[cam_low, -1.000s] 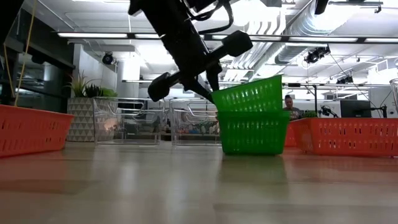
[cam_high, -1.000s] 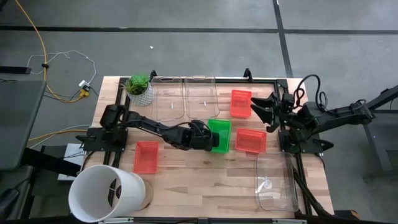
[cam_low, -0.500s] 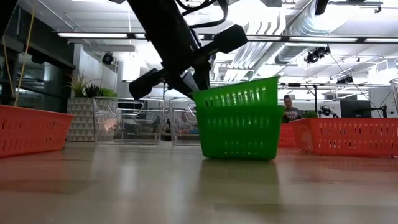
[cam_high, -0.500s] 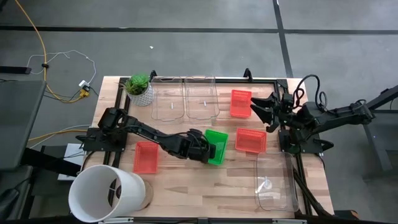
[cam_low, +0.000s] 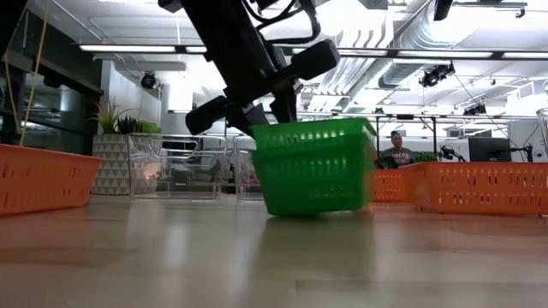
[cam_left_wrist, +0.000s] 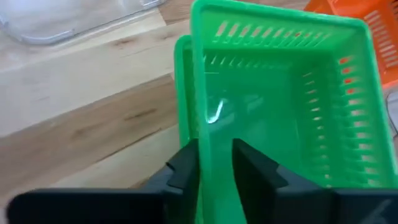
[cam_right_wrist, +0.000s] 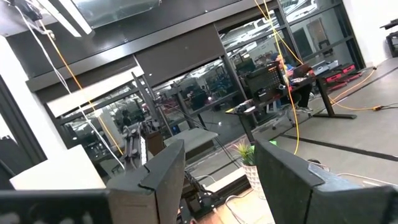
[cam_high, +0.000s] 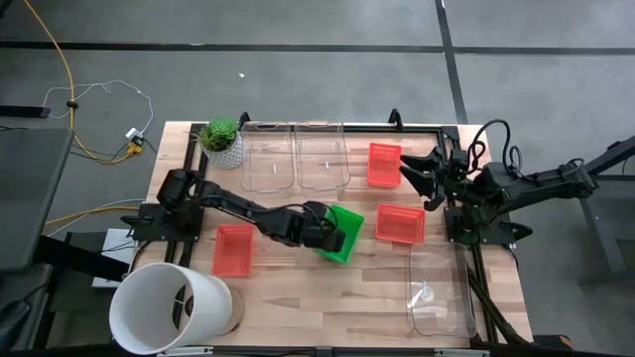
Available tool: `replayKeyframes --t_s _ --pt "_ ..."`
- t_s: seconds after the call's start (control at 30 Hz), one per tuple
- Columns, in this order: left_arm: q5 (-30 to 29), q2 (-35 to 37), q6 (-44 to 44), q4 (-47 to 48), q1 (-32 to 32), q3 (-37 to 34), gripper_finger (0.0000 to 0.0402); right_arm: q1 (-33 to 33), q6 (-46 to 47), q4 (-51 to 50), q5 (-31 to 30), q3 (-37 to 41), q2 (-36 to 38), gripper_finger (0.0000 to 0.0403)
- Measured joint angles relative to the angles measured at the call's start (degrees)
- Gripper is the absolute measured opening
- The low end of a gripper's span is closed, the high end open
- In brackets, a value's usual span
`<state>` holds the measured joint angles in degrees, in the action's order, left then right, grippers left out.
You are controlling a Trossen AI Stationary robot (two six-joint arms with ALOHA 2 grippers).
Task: Stack baskets by color
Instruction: Stack the left green bin on the right green bin, then stack the bottom left orange bin on the bottom right orange bin
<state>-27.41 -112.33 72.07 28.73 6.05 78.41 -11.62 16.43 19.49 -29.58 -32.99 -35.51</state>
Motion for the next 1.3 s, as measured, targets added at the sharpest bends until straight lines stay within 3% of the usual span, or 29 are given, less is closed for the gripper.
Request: replayKeyframes --t_s 0.33,0.47,0.63,0.77,0.9,1.13,1.3 --pt "1.8 4.3 -12.2 -0.9 -2.1 0.0 0.0178 0.0 0.0 0.0 -0.1 0.0 0.0 0.0181" --pt "2.4 6.9 -16.2 -0.2 -3.1 0.0 0.0188 0.0 0.1 0.0 -0.1 0.0 0.0 0.0181" --pt "-1.5 13.9 -27.7 -1.2 -3.2 0.0 0.0186 0.0 0.2 0.0 -0.1 0.0 0.0 0.0181" --pt "-3.6 19.2 -37.3 -4.4 -2.0 -0.5 0.0168 0.0 0.1 0.0 -0.1 0.0 0.0 0.0181" --pt "-3.2 26.8 -44.8 -12.7 -0.9 -4.9 0.0126 0.0 0.0 -0.3 0.3 0.0 -0.1 0.0181" --pt "7.7 44.1 -53.3 -36.0 -2.4 -21.3 0.0012 0.0 -1.7 -1.4 2.9 0.1 -0.1 0.0181" --pt "14.7 54.8 -55.0 -53.4 -3.5 -35.0 0.0010 0.0 -1.5 -1.7 3.5 0.1 -0.2 0.0181"
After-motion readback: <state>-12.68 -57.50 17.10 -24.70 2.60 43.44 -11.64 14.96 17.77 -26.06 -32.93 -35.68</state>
